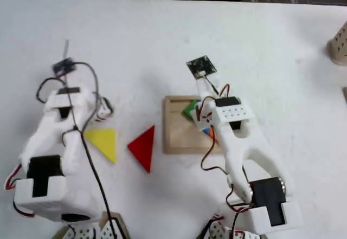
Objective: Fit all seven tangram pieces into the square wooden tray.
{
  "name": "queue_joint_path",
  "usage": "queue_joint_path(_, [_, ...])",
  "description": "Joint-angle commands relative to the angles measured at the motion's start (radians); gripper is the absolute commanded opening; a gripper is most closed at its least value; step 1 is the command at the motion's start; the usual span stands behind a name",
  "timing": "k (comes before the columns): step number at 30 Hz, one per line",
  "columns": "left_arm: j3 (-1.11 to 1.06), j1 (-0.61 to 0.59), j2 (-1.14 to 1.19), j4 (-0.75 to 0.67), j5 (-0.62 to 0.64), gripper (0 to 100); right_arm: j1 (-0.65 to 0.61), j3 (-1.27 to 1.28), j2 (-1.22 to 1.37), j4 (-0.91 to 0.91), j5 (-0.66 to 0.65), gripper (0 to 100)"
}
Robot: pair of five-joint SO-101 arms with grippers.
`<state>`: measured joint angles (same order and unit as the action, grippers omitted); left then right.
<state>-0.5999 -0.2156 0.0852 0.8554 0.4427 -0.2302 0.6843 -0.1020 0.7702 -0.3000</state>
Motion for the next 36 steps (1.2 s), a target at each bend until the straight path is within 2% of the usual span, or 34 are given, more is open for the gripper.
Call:
queue_joint_path(1, [0.097, -0.085, 0.030, -0.020, 0.071, 24, -0.001, 0.000, -0.038, 0.007, -0.011, 1.8])
queue_joint_path(12, [0.270, -0.053, 0.173, 0.103, 0.071, 24, -0.002, 0.006, -0.038, 0.008, -0.011, 1.8])
queue_joint_path(17, [0.281, 0.015, 0.173, 0.086, 0.074, 24, -0.002, 0.006, -0.038, 0.008, -0.011, 1.8])
queue_joint_path(26, [0.427, 0.068, 0.182, 0.078, 0.075, 24, -0.001, 0.006, -0.039, 0.008, -0.012, 1.8])
queue_joint_path(31, [0.419, 0.131, 0.180, 0.028, 0.071, 24, -0.001, 0.006, -0.039, 0.008, -0.012, 1.8])
queue_joint_path(36, [0.431, 0.102, 0.162, 0.147, 0.075, 24, -0.002, 0.008, -0.039, 0.005, -0.012, 1.8])
